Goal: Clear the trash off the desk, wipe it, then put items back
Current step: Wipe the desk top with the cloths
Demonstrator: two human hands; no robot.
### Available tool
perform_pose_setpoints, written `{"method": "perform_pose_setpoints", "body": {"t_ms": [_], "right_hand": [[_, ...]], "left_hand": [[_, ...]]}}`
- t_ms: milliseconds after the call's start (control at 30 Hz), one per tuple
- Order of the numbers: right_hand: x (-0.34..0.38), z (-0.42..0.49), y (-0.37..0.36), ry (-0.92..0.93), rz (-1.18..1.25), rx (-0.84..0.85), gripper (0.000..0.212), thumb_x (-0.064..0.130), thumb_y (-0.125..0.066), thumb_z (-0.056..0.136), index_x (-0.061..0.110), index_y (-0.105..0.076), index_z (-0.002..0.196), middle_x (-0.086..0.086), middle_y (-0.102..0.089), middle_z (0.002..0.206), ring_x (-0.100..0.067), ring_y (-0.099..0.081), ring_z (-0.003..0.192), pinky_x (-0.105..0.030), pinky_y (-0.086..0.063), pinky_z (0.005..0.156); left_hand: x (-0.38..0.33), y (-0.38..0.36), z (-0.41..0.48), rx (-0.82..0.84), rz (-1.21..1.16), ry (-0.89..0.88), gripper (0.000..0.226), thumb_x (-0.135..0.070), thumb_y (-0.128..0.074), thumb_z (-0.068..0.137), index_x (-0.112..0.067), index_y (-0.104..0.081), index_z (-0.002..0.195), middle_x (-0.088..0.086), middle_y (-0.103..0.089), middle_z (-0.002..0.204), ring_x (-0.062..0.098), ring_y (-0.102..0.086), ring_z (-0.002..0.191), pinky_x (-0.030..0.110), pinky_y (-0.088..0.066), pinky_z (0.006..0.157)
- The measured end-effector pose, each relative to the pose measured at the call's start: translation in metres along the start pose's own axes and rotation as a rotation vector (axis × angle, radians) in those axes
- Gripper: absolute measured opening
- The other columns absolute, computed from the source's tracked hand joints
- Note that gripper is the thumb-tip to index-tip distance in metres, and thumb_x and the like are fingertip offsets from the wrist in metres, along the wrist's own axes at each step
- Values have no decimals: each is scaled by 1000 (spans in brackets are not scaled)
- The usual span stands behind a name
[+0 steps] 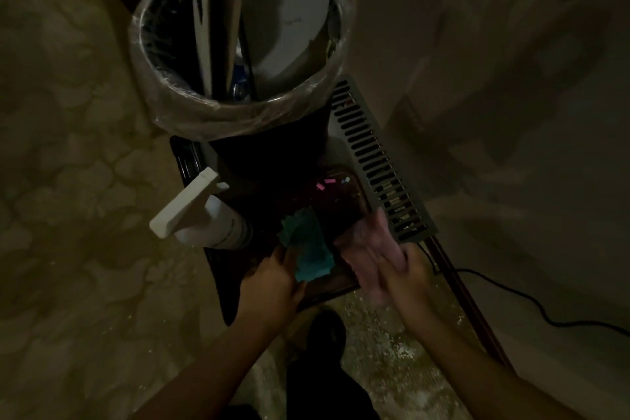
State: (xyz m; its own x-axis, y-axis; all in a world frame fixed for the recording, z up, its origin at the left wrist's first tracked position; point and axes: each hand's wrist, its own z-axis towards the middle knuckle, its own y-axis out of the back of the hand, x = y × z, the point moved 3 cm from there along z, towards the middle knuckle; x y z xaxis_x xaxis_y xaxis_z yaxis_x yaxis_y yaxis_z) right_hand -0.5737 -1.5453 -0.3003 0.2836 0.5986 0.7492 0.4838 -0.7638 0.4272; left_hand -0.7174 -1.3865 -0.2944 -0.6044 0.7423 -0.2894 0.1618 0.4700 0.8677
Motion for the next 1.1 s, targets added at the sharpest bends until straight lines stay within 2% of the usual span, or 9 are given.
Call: {"method": "perform_pose_setpoints", "body": {"t_ms": [100, 200, 300, 433, 500, 600, 733, 900, 1100], "right_hand": [[-7, -15, 1, -64, 101, 25, 19, 5, -62, 87, 15, -49, 78, -3, -54, 77, -18, -54, 70, -25, -43, 56], [-12, -34, 2, -129, 168, 60, 14, 5, -60, 88, 16, -53, 89, -8, -61, 89, -24, -61, 80, -36, -48, 64], [-6, -62, 5, -169, 192, 62, 13, 7, -63, 86, 13, -57, 96, -15, -65, 99, -30, -65, 88, -47, -52, 76], [21, -115, 10, -183, 258, 68, 11, 6, -63, 87, 13, -57, 93, -12, -64, 95, -27, -64, 87, -40, -50, 72], [34, -145, 10, -179, 263, 81, 12, 8, -64, 87, 13, -57, 96, -11, -64, 97, -27, -63, 89, -40, -50, 74], [52, -192, 1, -146, 242, 108, 18, 15, -65, 88, 11, -57, 104, -14, -65, 103, -30, -63, 93, -45, -51, 83], [88, -250, -23, -87, 252, 124, 25, 16, -66, 88, 7, -56, 109, -14, -66, 103, -29, -64, 94, -44, -52, 82], [148, -299, -70, -9, 278, 95, 13, 2, -64, 84, 0, -54, 92, -15, -58, 85, -23, -56, 75, -32, -44, 63], [207, -327, -134, 64, 335, 188, 12, 5, -64, 85, 9, -58, 95, -9, -62, 90, -21, -60, 81, -31, -47, 65]], "left_hand": [[7, 0, -9, -1, 16, -1, 60, -40, -55, 92, -23, -32, 145, 2, -43, 134, 23, -55, 110, 34, -49, 71], [14, 0, -19, -8, 116, -153, 58, -33, -80, 72, -17, -58, 123, 4, -59, 107, 25, -63, 80, 32, -44, 49], [17, 7, -38, -50, 203, -270, 51, -32, -88, 61, -18, -65, 105, 3, -64, 92, 23, -62, 64, 33, -46, 45], [20, 37, -78, 12, 137, -317, 48, -29, -67, 80, -23, -51, 124, 3, -59, 114, 24, -65, 88, 37, -53, 66], [29, 52, -98, 87, 181, -300, 54, -27, -49, 92, -23, -30, 143, 3, -41, 138, 27, -51, 115, 39, -45, 88], [49, 85, -132, 119, 248, -312, 57, -28, -41, 96, -23, -18, 148, 4, -29, 148, 29, -41, 124, 38, -38, 97], [92, 143, -173, 38, 238, -241, 56, -28, -45, 95, -25, -22, 146, 0, -33, 145, 25, -45, 124, 35, -39, 95], [158, 220, -223, -87, 166, -107, 53, -40, -47, 94, -27, -28, 142, -4, -39, 139, 24, -55, 112, 33, -45, 81], [227, 273, -262, -180, 119, 17, 52, -40, -50, 94, -26, -30, 140, -2, -40, 135, 21, -60, 100, 33, -52, 77]]}}
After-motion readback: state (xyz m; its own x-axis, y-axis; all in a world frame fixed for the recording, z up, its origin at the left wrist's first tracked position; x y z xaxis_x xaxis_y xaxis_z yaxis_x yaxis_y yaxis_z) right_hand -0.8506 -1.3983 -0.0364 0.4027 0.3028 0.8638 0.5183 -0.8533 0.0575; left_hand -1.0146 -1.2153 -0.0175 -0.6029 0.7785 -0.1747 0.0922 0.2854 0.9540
